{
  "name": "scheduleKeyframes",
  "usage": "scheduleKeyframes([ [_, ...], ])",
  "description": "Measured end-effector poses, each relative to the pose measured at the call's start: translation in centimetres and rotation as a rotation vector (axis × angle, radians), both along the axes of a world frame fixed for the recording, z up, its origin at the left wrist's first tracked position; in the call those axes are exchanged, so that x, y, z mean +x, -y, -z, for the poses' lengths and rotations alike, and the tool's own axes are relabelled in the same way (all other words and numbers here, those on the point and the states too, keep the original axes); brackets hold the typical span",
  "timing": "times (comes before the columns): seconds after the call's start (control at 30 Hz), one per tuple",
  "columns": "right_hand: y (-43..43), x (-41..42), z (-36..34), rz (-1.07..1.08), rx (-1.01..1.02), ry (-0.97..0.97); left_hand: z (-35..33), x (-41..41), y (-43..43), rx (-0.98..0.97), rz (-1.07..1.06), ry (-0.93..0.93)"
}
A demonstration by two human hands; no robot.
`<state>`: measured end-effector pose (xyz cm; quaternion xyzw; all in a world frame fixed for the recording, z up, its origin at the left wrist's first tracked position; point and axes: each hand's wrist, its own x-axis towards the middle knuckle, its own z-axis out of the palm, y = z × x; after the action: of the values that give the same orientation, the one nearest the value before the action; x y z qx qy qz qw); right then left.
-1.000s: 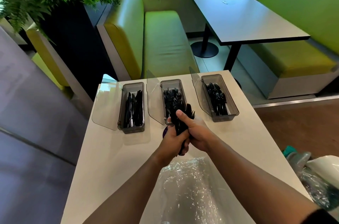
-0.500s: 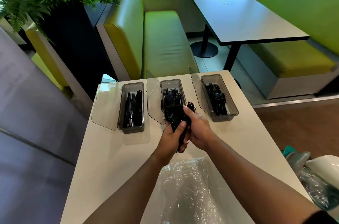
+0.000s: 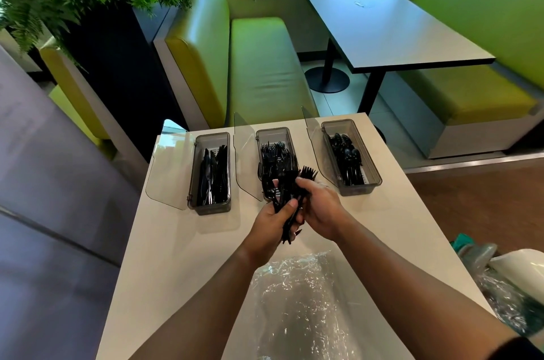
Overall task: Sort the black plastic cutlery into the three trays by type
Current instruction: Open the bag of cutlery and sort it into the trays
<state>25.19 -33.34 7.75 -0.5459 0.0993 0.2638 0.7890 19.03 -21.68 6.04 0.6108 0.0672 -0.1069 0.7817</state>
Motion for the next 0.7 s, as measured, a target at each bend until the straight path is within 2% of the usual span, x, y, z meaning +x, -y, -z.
scheduleKeyframes([
  [0.23,0.0,-0.1,-0.6,0.039,-0.026,0.028,0.1,0.1,0.1,0.036,-0.052,0.014],
  [0.47,0.4,0.9,-1.8,0.141,0.155,0.012,0.4,0.2,-0.2,0.009,-0.113,-0.05],
  [0.7,1.6,2.3,-2.2,0.272,0.228,-0.025,0.6,0.3,-0.9,-0.049,-0.099,-0.102],
])
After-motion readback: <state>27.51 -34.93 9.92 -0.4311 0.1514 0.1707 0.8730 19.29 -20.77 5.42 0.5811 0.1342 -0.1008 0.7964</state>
